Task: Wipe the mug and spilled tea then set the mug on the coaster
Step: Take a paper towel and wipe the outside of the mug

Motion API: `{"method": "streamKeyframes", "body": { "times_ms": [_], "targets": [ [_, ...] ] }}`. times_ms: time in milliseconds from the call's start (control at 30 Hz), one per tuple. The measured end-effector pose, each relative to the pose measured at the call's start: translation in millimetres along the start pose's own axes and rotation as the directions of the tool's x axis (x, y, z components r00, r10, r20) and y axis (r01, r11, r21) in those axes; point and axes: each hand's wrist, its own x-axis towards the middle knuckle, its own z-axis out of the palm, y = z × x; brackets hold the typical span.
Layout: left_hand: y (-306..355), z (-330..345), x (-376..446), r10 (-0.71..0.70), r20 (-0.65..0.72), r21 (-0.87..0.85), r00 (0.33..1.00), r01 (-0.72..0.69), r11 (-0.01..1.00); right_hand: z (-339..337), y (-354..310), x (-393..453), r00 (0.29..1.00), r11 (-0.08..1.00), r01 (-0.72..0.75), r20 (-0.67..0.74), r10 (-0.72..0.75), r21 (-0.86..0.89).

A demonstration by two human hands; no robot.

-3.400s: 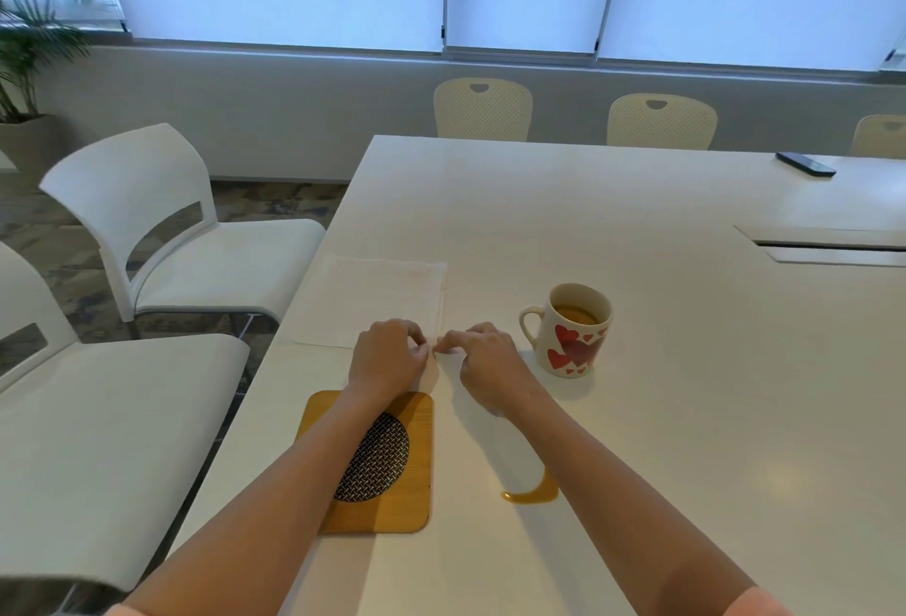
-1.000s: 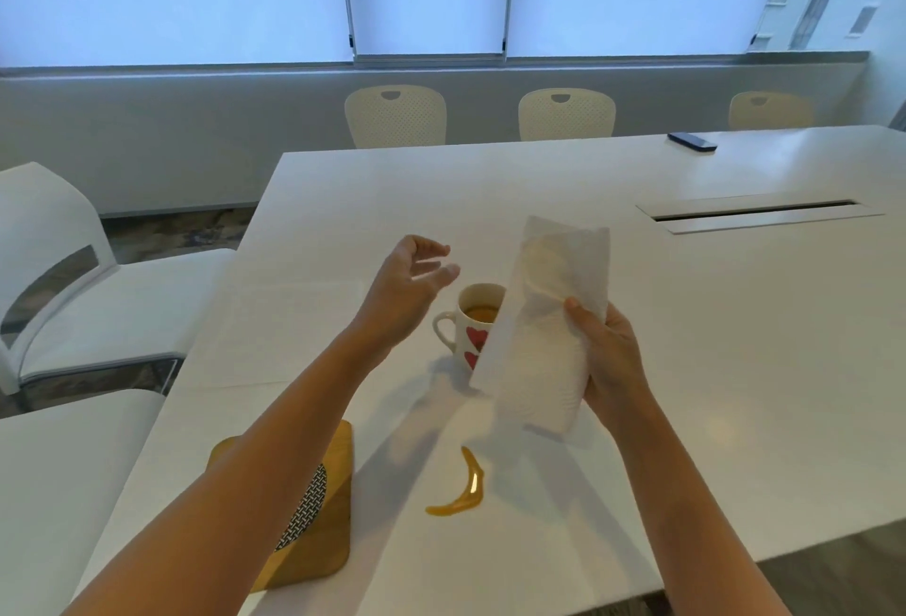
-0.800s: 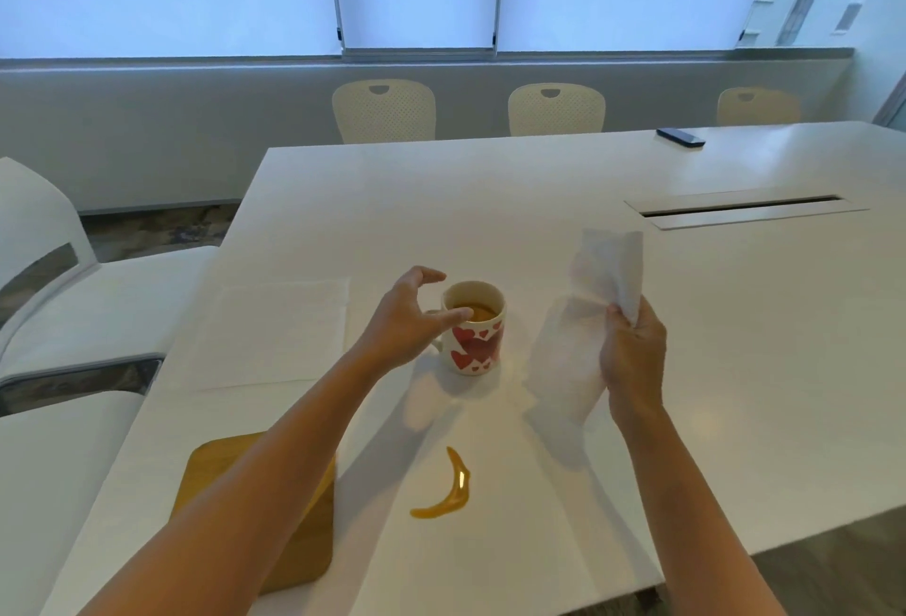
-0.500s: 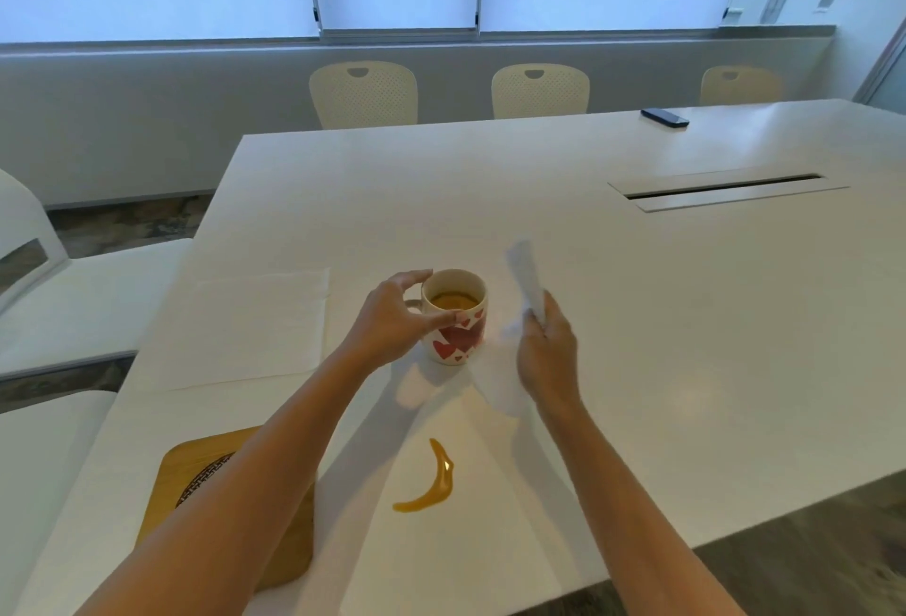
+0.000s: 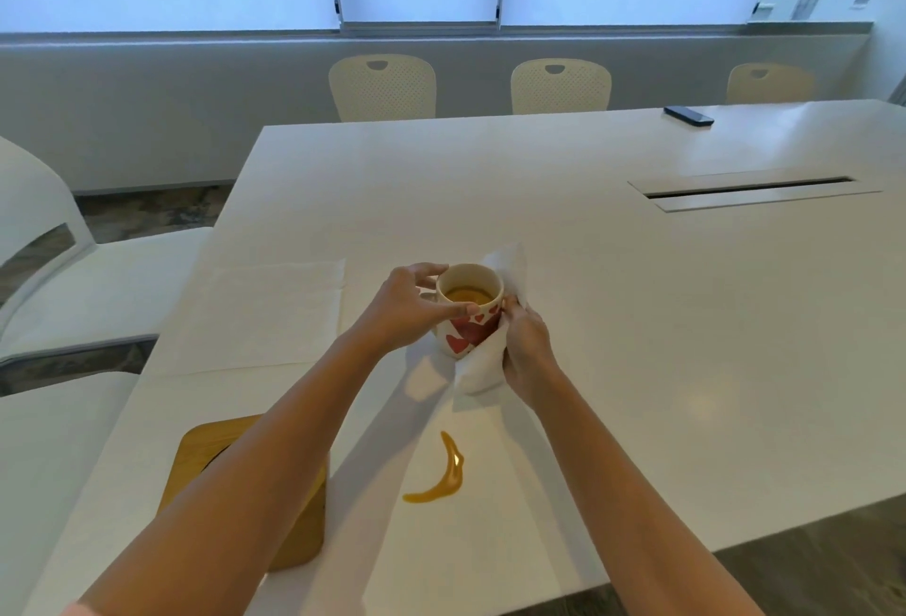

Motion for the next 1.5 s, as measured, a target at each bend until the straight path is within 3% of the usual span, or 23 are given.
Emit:
{"method": "streamKeyframes", "body": {
  "times_ms": [400, 633, 1067, 1267, 1367, 1500],
  "targets": [
    [-5, 5, 5, -0.020, -0.023, -0.003, 1.000, 0.020, 1.000, 33, 7, -25, 0.987, 0.987, 0.118, -0.124, -0.105, 0.105],
    [-9, 4, 8, -0.038, -0.012, -0.010, 0.999, 0.038, 0.999, 40, 8, -20, 0.980, 0.991, 0.085, -0.190, -0.064, 0.104],
    [-13, 9, 5, -0.023, -0.058, -0.036, 0.998, 0.021, 0.999, 36, 12, -22, 0.980, 0.984, 0.017, -0.200, 0.019, 0.176],
    [-17, 11, 2, -0.005, -0.083, -0.071, 0.997, -0.001, 0.997, 17, 9, -20, 0.992, 0.976, -0.016, -0.118, 0.043, 0.218],
    [-15, 12, 0, 0.022, -0.107, -0.075, 0.994, -0.030, 0.997, 7, 12, -17, 0.996, 0.988, -0.019, -0.084, 0.032, 0.153],
    [-21, 22, -1, 0.090, -0.208, 0.050, 0.974, -0.082, 0.995, 2, 16, -13, 0.997, 0.998, 0.015, -0.074, -0.010, 0.067]
  ]
}}
